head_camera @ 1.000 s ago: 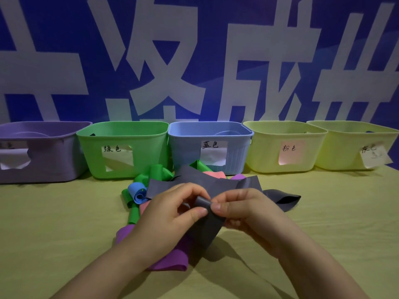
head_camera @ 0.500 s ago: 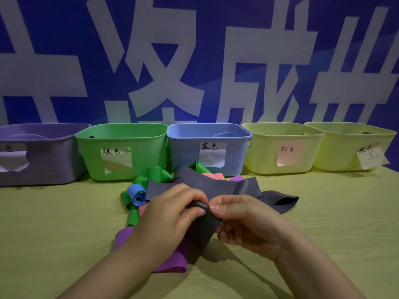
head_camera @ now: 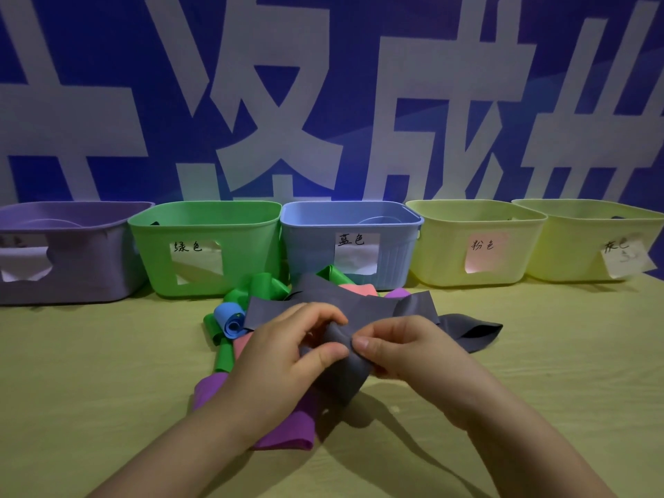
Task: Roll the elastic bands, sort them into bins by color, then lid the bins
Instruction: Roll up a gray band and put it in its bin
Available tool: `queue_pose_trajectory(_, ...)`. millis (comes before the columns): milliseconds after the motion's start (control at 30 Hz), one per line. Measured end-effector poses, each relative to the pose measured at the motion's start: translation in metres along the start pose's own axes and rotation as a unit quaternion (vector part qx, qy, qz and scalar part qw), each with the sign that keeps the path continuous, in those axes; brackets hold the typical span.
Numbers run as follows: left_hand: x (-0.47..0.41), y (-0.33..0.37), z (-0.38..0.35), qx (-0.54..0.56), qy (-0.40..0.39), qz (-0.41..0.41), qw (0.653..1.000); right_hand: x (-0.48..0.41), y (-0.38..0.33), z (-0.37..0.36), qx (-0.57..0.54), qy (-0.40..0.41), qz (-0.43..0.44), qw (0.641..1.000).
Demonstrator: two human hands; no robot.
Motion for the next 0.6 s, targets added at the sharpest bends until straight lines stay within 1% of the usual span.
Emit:
queue_pose_trajectory(67,0.0,0.002,-0.001,-0.002,-0.006,-0.007,1.0,0.003,-0.003,-0.003,-0.061,-0.029,-0.011,0.998)
queue_pose_trajectory(133,-0.001,0.002,-0.001,-0.023,-0.004,-0.008,1.0,0.003,-0.004,-0.005,-0.107,-0.034,-0.011,0.994)
queue_pose_trajectory(200,-0.002,-0.001,0.0,-0.031,-0.003,0.006,1.0,0.002,-0.005,-0.006,-0.094,-0.03,0.006,0.995)
queue_pose_trajectory(300,-0.002,-0.004,0.0,-0.021,-0.005,0.018,1.0,0.0,-0.003,-0.005,-0.032,-0.021,0.028,0.999)
queue_pose_trajectory(400,0.0,-0.006,-0.001,0.014,0.009,0.046,0.999,-0.002,-0.003,0.001,0.027,0.031,0.046,0.998)
queue_pose_trajectory(500,0.001,-0.008,-0.003,0.068,0.043,0.078,0.994,-0.001,-0.009,0.003,0.025,0.081,0.086,0.993)
queue_pose_trajectory(600,0.004,-0.001,-0.005,0.078,0.059,0.076,0.992,0.0,-0.011,0.008,0.023,0.143,0.112,0.983)
Point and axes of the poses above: each hand's wrist, its own x-axis away from the middle knuckle, its own z-axis out of the back of the hand, y = z × x, the point moved 7 cm from there along -x, towards the middle knuckle, and after that the axes turned 1 degree about z, right-handed, at the moved point
